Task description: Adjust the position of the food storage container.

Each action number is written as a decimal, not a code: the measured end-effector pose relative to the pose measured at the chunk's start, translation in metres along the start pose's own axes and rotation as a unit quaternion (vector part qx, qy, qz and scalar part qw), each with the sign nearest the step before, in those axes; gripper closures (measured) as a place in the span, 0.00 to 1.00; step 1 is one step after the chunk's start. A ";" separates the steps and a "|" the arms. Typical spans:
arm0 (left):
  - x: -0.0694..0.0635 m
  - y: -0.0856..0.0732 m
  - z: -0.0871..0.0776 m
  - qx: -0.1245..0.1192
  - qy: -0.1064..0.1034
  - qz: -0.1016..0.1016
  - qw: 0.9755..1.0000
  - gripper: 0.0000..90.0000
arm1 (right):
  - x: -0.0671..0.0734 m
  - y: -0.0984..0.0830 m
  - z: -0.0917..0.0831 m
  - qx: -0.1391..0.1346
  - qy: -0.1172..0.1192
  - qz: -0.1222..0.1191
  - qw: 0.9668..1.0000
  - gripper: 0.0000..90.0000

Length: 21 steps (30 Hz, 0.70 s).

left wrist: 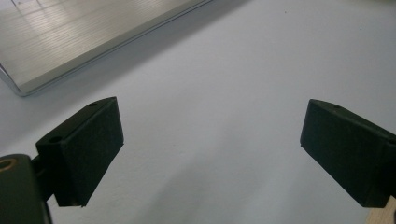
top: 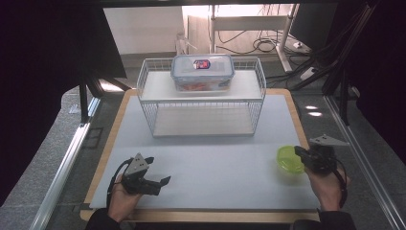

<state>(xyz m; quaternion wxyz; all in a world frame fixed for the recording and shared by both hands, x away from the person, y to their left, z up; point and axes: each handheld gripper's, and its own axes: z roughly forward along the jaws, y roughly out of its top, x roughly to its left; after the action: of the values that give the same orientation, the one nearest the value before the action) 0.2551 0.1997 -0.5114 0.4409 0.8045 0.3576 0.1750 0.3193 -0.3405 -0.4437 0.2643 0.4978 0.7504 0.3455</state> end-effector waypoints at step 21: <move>-0.001 -0.001 0.003 0.010 -0.005 0.004 1.000 0.07 | -0.037 -0.024 0.017 0.047 -0.063 0.048 0.996 1.00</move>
<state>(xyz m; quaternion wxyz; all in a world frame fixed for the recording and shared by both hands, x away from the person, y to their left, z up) 0.2558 0.1977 -0.5134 0.4340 0.8109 0.3541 0.1696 0.3318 -0.3769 -0.4716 0.2705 0.5658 0.7231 0.2895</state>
